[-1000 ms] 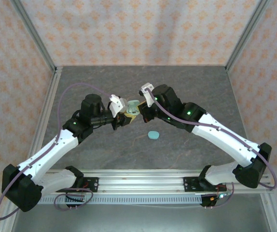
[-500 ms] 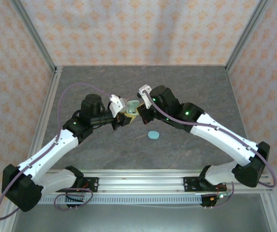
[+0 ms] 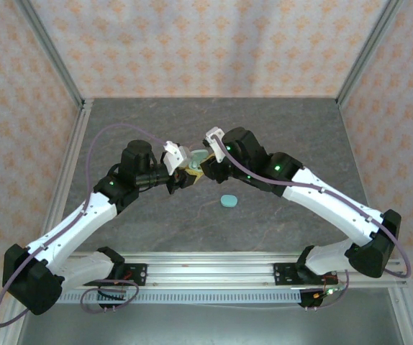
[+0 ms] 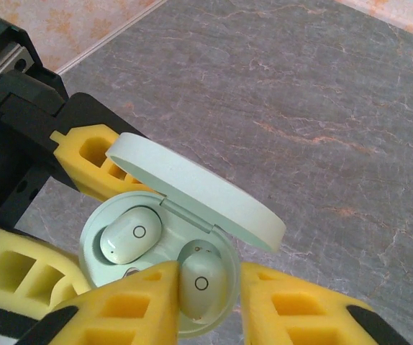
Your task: Insert the wireless bluetooth earbuds into the charging case
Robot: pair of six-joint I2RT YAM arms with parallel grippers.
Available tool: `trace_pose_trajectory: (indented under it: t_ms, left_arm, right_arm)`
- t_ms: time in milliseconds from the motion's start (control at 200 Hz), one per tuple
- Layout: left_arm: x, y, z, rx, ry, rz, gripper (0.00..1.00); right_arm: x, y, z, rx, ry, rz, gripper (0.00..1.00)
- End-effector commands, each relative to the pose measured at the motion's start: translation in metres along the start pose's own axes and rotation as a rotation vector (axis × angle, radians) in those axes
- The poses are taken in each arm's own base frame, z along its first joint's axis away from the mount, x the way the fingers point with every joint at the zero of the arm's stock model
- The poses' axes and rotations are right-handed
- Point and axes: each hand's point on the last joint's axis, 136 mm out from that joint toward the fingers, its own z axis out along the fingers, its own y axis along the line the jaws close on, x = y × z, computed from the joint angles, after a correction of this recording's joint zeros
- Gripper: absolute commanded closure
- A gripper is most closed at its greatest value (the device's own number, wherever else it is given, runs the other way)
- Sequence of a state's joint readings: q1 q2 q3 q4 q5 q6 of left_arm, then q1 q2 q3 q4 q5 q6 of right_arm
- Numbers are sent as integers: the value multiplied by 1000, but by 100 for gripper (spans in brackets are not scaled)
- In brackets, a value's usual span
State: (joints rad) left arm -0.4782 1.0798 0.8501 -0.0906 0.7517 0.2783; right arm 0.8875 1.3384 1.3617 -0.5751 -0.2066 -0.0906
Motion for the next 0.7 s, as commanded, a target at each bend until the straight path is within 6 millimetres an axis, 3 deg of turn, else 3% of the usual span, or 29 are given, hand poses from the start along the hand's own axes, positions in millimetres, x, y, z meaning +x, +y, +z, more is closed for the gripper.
trace_pose_trajectory:
  t_ms: [0, 495, 695]
  left_arm:
    - [-29, -3, -8, 1, -76, 39, 91]
    - [-29, -4, -9, 0, -77, 39, 91]
    - [-29, -3, -10, -1, -77, 41, 91]
  right_arm:
    - [1, 5, -5, -16, 21, 6, 71]
    - [-8, 16, -12, -74, 17, 58, 65]
    - [-25, 20, -33, -91, -39, 91, 64]
